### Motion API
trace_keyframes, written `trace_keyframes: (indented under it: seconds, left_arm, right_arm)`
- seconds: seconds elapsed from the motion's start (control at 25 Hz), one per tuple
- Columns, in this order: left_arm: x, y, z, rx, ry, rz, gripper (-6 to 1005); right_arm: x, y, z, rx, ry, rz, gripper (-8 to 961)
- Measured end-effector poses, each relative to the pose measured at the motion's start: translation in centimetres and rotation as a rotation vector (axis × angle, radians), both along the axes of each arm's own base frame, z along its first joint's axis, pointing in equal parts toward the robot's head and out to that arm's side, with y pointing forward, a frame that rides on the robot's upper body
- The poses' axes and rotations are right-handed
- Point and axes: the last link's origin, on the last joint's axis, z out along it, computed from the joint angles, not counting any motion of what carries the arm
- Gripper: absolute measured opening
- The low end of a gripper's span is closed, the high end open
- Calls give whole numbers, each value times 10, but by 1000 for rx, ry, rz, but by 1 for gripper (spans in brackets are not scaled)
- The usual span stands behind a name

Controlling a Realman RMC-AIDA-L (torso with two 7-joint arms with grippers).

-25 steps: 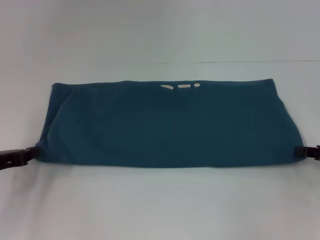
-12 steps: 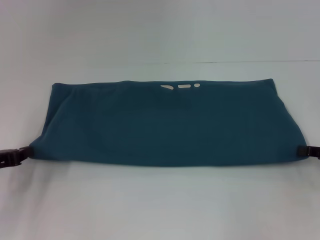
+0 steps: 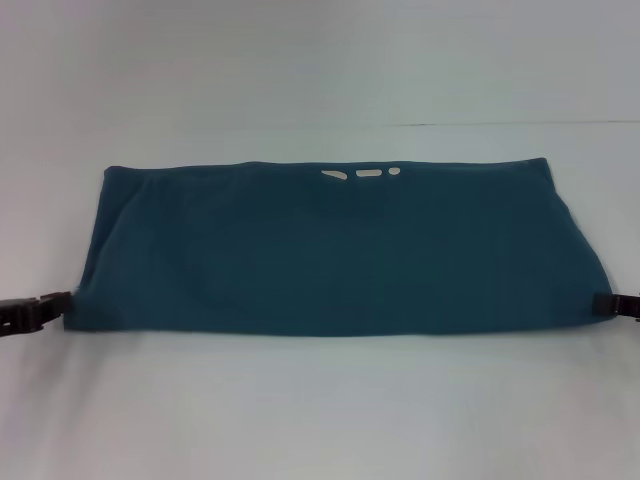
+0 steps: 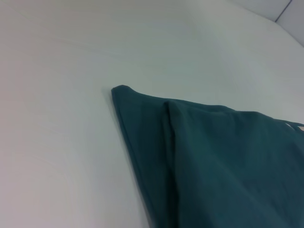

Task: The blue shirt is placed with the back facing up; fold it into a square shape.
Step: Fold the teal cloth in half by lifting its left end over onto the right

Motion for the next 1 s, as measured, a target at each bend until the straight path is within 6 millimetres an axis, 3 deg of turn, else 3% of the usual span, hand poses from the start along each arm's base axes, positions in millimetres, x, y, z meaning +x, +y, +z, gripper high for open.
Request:
trace_keyframes:
  seconds: [0.12,0.32,0.52,0.76,1.0]
  left_arm:
    - [-2,-1,3,15,-3,10,65]
    - [-7,-8,13,53,-37,32,240]
    - [-7,-14,16,51,-69,33,368]
    - [-5,-23,14,15,-114,45,507]
    - [-4,-27,9,-6,-155,70,738]
  right_arm:
    - [-1,0,3,-1,1,8,19]
    - [-3,1,14,19,6,25,217]
    - [-4,-2,31,80,38,38,323]
    - [-18,-7,36,100,104,144,450]
    - [-27,-5,28,88,125,194,731]
